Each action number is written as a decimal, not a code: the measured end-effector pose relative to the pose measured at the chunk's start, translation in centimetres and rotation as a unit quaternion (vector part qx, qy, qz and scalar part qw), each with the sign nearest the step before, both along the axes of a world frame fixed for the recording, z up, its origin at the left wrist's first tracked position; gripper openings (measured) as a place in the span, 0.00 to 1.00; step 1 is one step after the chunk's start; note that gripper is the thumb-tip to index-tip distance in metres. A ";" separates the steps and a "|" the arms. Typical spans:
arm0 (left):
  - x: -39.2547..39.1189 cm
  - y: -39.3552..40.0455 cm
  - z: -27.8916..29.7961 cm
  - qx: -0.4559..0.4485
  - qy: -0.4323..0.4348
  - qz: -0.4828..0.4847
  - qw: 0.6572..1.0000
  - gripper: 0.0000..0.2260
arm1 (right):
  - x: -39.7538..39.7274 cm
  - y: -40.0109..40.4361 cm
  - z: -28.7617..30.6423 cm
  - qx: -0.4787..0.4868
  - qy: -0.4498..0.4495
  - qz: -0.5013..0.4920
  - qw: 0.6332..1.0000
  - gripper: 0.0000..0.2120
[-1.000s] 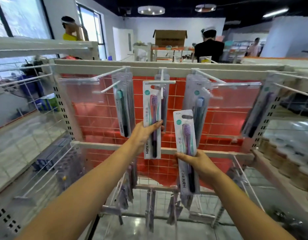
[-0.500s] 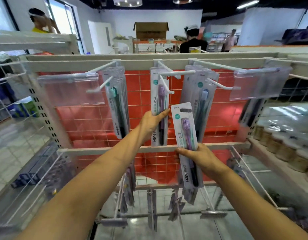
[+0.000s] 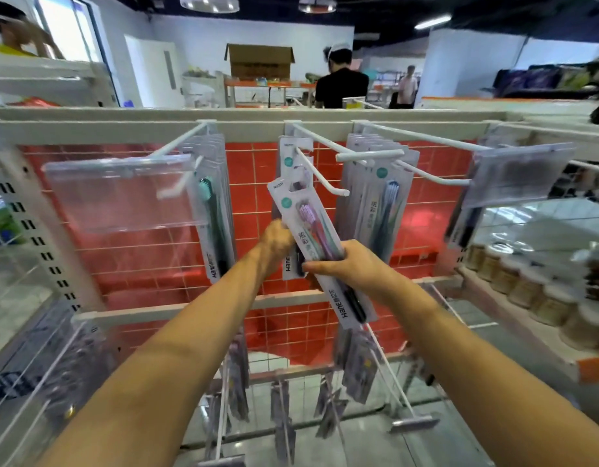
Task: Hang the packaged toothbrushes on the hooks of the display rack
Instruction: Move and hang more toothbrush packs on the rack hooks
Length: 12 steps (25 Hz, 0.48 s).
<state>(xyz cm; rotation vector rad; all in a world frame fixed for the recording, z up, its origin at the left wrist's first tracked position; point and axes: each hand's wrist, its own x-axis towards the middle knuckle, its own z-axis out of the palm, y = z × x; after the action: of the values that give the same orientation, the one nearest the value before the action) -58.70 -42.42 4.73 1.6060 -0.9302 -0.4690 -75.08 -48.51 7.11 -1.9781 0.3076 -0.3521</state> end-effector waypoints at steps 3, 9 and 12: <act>-0.7 0.5 -0.6 0.002 0.035 0.009 0.999 0.17 | 1.8 0.0 1.9 -0.023 -0.018 -0.010 1.000 0.05; -0.6 2.6 -3.2 0.040 0.050 0.002 0.998 0.18 | 3.8 -0.3 2.8 0.031 -0.026 -0.021 0.999 0.11; -0.9 3.5 -3.6 0.057 0.064 0.013 0.996 0.14 | 4.3 -0.2 1.8 0.076 -0.023 -0.014 0.997 0.06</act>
<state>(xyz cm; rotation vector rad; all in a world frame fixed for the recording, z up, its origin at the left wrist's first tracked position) -59.59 -38.96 1.17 1.6676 -0.7973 -0.6090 -70.75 -48.68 8.88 -1.8163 0.3237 -0.3802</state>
